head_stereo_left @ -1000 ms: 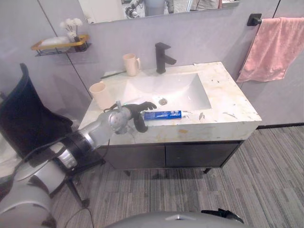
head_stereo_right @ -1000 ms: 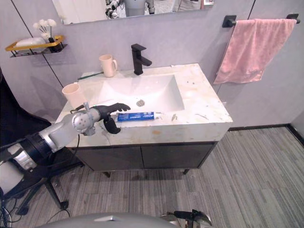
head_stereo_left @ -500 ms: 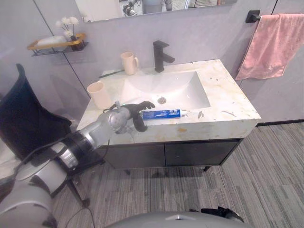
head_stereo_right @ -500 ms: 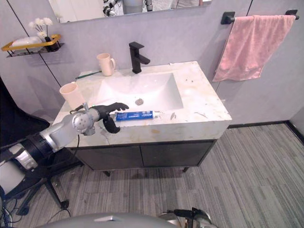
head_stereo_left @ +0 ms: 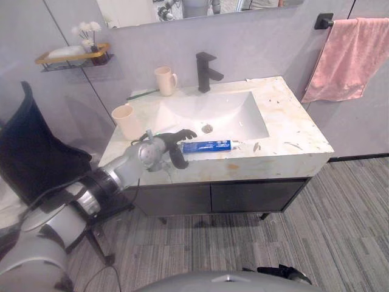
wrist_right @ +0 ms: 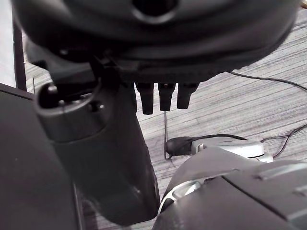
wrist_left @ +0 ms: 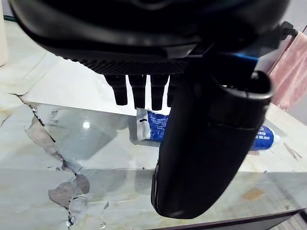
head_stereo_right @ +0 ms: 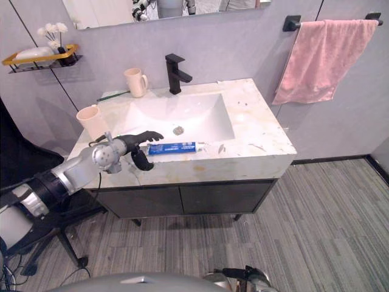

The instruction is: Organize the bathroom.

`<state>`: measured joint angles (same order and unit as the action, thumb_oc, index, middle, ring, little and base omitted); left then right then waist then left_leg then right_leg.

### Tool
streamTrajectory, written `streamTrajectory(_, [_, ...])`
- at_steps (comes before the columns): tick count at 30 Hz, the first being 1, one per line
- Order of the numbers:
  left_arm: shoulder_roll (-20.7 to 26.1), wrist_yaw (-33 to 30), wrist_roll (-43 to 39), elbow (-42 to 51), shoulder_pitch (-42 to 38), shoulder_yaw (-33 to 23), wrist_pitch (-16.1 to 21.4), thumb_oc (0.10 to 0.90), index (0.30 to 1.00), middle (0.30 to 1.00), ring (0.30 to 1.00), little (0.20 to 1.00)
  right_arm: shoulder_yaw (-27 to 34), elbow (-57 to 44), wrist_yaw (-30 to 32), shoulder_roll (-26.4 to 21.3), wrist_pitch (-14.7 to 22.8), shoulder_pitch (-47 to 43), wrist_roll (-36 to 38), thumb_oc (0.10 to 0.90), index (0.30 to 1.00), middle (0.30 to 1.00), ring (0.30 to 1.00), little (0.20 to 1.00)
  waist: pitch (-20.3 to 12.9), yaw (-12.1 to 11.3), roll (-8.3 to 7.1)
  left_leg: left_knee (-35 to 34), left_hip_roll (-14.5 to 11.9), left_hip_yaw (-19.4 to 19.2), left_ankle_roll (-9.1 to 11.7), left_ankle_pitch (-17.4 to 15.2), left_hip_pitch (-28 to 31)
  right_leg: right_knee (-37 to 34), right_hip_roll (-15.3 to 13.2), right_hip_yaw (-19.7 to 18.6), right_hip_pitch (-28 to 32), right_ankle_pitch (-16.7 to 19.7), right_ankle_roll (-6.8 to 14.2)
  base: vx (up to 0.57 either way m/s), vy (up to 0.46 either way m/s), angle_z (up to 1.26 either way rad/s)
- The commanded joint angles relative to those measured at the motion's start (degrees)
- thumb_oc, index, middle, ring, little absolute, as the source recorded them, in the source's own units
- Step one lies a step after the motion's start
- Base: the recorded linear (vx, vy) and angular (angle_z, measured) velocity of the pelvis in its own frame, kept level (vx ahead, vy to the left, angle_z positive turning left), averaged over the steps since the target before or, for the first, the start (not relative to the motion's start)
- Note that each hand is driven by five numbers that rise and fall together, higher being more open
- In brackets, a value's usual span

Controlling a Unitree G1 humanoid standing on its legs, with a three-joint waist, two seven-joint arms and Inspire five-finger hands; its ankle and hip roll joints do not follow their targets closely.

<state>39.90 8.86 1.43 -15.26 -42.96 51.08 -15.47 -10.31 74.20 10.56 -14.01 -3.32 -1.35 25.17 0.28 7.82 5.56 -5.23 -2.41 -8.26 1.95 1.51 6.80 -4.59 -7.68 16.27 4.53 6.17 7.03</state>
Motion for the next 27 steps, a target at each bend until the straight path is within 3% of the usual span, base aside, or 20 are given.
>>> streamTrajectory(1, [0.9,-6.7,-2.5,-2.8,-14.1,-5.8,4.1,0.8,0.9,0.9,0.9,0.9,-2.6,3.4,0.8,0.0,-1.6,-1.2,-0.5,0.8,0.9,0.9,0.9,0.9,0.7,-1.3,-2.39,3.4,1.5,-4.7,-2.5,-5.7,1.9,2.9,2.2,-4.1,1.7,-7.1,0.3,0.0,0.0,0.0])
streamTrajectory(27, [-0.8,-2.4,2.5,-5.6,-13.7,-4.1,2.4,0.8,0.9,0.9,0.9,0.9,-3.0,4.3,0.5,0.1,-1.7,-1.6,-1.5,0.8,0.9,0.9,0.9,0.9,0.2,-1.2,-2.37,3.3,2.0,-4.7,-2.7,-5.9,2.0,2.5,2.3,-4.4,1.9,-7.0,0.4,0.0,0.0,0.0])
